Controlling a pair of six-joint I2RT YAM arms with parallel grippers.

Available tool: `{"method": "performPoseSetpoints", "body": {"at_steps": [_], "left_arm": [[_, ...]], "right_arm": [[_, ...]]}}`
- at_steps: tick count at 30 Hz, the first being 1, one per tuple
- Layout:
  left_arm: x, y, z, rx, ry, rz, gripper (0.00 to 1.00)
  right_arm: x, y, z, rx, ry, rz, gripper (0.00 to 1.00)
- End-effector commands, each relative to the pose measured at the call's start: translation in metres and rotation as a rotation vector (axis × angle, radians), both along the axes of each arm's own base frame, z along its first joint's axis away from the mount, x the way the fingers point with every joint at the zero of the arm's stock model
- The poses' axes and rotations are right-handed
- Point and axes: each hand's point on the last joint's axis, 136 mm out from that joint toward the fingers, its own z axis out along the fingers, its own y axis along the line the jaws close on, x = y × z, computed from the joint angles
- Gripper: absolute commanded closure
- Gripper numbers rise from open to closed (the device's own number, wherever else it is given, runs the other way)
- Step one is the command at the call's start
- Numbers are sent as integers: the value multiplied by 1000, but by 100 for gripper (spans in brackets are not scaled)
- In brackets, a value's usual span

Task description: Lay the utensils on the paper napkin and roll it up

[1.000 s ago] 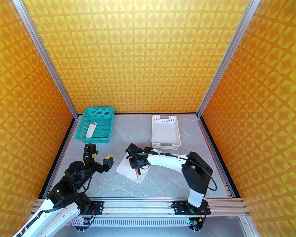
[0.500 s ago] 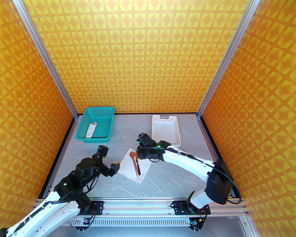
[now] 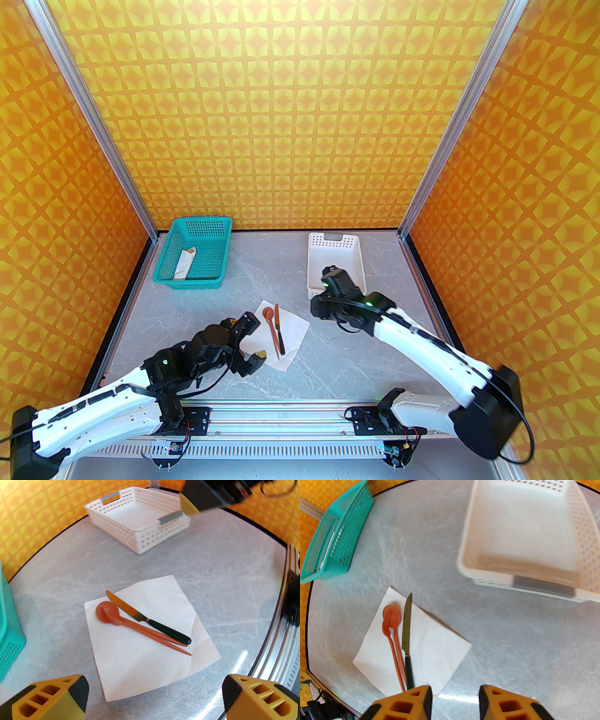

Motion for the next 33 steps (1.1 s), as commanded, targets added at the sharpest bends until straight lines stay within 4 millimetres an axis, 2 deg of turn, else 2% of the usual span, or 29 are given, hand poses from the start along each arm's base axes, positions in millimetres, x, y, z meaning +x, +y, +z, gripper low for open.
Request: {"method": "performPoseSetpoints", "body": {"at_steps": [1, 12, 22, 25, 33], "left_arm": [[2, -6, 13, 33, -92, -16, 1], [-17, -17, -10, 157, -132, -75, 1], [-18, -30, -28, 268, -165, -101, 1], [-19, -38, -34, 310, -172, -116, 1], [-21, -57, -60, 429, -171, -160, 1]], "right_arm": [[-7, -14, 5, 17, -27, -31, 57], [-26, -46, 1, 37, -102, -137, 36], [-42, -64, -9, 85, -148, -213, 11], [-45, -65, -10, 107, -158, -222, 8], [-50, -67, -14, 114, -159, -224, 7]]}}
